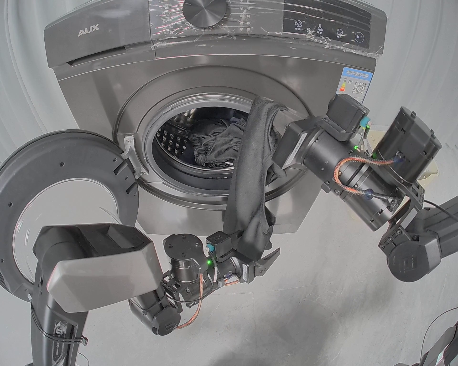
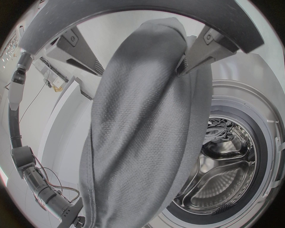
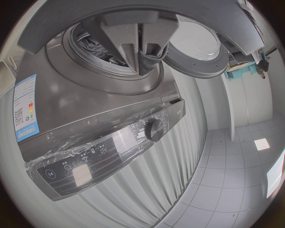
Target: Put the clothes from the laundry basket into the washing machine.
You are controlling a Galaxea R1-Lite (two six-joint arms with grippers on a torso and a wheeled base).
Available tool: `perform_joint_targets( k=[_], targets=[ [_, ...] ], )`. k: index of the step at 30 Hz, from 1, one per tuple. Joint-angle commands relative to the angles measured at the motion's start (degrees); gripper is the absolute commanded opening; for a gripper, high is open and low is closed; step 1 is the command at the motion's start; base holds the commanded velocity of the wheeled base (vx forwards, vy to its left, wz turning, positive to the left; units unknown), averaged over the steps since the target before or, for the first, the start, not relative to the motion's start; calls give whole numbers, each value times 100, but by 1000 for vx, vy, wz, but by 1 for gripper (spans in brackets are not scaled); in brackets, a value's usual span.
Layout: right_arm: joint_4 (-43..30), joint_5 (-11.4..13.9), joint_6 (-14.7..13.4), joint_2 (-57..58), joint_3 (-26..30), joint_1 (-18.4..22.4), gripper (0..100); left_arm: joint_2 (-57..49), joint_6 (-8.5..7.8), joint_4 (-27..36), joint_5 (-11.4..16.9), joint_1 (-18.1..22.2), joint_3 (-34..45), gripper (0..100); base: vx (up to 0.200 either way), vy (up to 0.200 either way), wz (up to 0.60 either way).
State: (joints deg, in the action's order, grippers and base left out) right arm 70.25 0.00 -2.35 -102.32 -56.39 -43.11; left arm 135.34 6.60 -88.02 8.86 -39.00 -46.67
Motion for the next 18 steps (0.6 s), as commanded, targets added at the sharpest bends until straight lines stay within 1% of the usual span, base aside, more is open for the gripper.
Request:
perform_joint_targets(
  k=[1, 2, 3, 5, 6, 13, 17, 18],
  targets=[
    [6, 0, -2, -34, 6, -5, 0, 247, 0, 48, -25, 41, -299, 100, 0, 0, 0],
    [6, 0, -2, -34, 6, -5, 0, 247, 0, 48, -25, 41, -299, 100, 0, 0, 0],
    [15, 0, -2, -34, 14, -14, 0, 353, -9, 30, -236, 77, -422, 100, 0, 0, 0],
    [15, 0, -28, -25, 23, -5, 0, 414, -18, -5, -385, 94, -501, 100, 0, 0, 0],
    [15, 0, -28, -16, 32, -5, 0, 414, -18, -14, -403, 94, -510, 0, 0, 0, 0],
    [67, 0, -37, -16, 58, 30, 0, 282, -9, -23, -464, 112, -457, 0, 0, 0, 0],
    [41, -9, -90, 27, 67, 101, 0, -201, -18, -40, -456, 138, -97, 0, 0, 0, 0],
    [59, -9, -125, 54, 76, 127, 0, -500, -9, -40, -420, 138, 140, 0, 0, 0, 0]
  ],
)
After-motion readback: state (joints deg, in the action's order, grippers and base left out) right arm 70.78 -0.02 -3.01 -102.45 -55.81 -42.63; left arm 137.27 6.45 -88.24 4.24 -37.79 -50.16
